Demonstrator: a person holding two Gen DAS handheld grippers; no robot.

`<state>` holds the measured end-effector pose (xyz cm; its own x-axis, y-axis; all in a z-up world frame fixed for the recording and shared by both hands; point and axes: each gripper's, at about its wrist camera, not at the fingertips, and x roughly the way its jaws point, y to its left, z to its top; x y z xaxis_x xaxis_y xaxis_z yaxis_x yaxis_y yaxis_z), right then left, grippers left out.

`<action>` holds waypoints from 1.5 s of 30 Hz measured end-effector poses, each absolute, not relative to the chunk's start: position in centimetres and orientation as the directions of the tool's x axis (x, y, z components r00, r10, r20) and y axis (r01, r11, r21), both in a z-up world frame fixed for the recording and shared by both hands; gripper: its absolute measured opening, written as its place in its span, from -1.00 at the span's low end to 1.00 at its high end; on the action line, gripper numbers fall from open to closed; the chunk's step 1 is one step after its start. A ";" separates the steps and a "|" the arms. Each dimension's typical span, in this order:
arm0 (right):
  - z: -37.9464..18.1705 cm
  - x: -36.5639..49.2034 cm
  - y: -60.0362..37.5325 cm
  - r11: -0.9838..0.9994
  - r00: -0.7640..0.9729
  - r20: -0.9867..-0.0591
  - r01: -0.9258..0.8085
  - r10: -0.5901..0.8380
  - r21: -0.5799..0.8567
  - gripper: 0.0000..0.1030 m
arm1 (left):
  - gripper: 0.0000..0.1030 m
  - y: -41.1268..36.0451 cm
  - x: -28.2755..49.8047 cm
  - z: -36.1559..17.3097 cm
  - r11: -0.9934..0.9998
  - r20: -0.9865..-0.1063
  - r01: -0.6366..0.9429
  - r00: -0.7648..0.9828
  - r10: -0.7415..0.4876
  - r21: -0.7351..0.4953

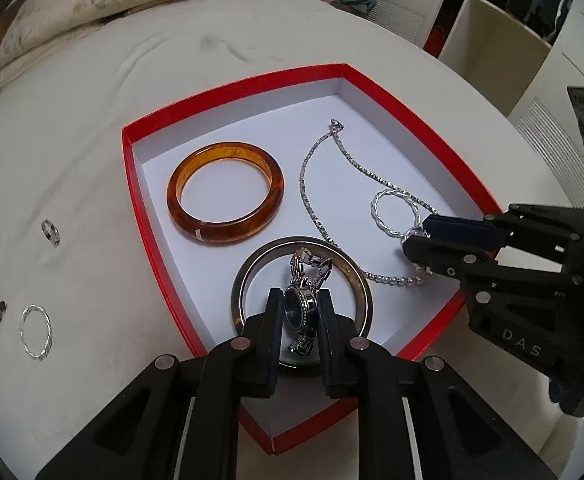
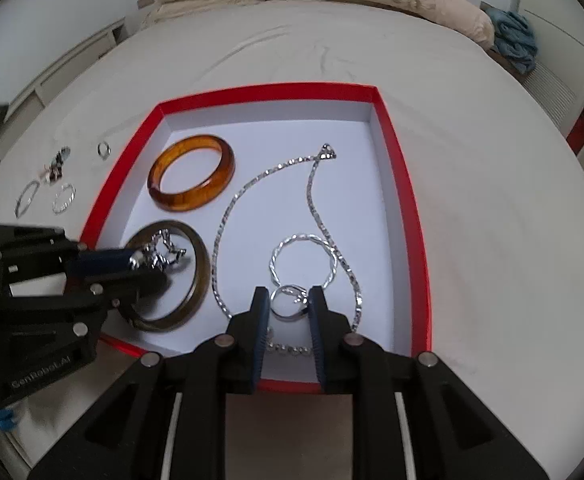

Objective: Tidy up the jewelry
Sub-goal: 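Carry the wristwatch and silver ring over the red box, then release the watch with the left tool while the right tool releases the ring into the box, then grasp the plain silver bangle with the left tool while the right tool grasps the twisted silver hoop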

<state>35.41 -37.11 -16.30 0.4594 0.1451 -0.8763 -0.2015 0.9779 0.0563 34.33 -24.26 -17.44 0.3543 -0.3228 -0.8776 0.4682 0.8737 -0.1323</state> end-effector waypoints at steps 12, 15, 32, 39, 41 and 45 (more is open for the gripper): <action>-13.0 32.8 -38.3 0.992 0.505 -0.856 -0.113 0.108 0.059 -0.39 | -0.28 -19.8 32.5 -13.0 0.890 -0.817 0.408 0.430 -0.385 -0.205; -10.8 31.1 -37.5 0.992 0.539 -0.834 -0.103 0.120 0.077 -0.39 | -0.28 -17.7 31.2 -11.0 0.897 -0.799 0.394 0.464 -0.382 -0.201; -0.6 21.9 -23.2 0.962 0.625 -0.734 -0.210 0.267 0.171 -0.39 | 0.02 2.8 20.3 -3.1 0.986 -0.762 0.154 0.629 -0.153 -0.071; -0.7 19.7 -17.7 0.946 0.609 -0.733 -0.286 0.304 0.155 -0.39 | 0.11 8.7 17.8 -4.4 0.995 -0.763 0.041 0.639 -0.096 -0.091; -1.5 20.1 -16.9 0.943 0.599 -0.739 -0.296 0.308 0.154 -0.37 | 0.11 9.9 18.2 -5.7 0.995 -0.773 0.011 0.628 -0.086 -0.102; -4.0 22.2 -15.4 0.934 0.584 -0.745 -0.323 0.323 0.152 -0.23 | 0.11 11.3 20.1 -8.4 0.994 -0.792 -0.033 0.607 -0.062 -0.103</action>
